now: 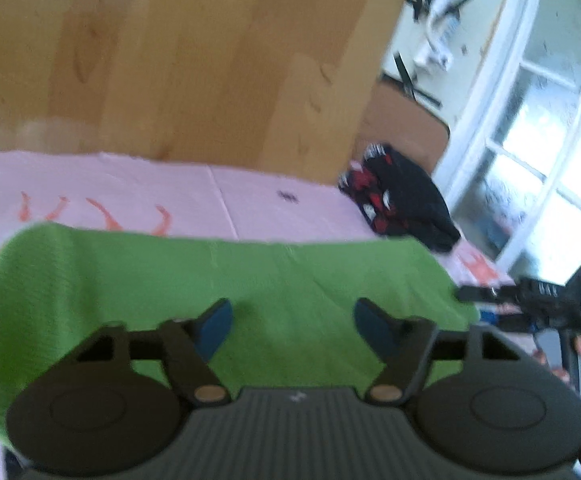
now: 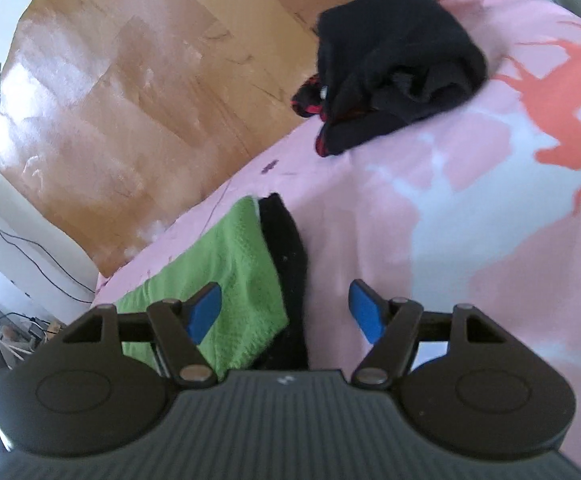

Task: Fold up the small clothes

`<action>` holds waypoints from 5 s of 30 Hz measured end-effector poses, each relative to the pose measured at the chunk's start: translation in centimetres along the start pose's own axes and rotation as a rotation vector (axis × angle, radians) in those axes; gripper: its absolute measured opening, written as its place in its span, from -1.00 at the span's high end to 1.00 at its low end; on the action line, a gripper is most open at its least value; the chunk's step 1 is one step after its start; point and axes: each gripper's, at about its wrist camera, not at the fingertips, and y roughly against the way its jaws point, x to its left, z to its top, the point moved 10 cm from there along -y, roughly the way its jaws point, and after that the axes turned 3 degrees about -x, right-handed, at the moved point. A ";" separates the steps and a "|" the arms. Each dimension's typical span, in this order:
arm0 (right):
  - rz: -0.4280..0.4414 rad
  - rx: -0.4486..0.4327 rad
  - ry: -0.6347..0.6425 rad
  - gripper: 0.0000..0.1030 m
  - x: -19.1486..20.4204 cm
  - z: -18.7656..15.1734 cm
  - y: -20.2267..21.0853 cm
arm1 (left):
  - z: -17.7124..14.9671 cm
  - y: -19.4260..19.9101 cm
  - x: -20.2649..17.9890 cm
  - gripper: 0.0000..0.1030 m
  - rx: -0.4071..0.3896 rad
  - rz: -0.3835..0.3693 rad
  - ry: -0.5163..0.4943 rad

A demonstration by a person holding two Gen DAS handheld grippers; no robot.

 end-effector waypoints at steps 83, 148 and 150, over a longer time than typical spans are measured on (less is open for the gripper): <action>0.291 0.156 1.051 0.31 30.9 -14.8 -15.5 | 3.9 7.0 16.4 -0.99 -0.175 0.229 0.410; 0.319 0.169 0.182 -0.79 16.3 -8.4 -14.2 | 0.4 5.7 12.6 -1.00 -0.004 0.177 0.291; 0.319 0.169 0.182 -0.79 16.3 -8.4 -14.2 | 0.3 5.6 12.6 -1.00 -0.002 0.176 0.294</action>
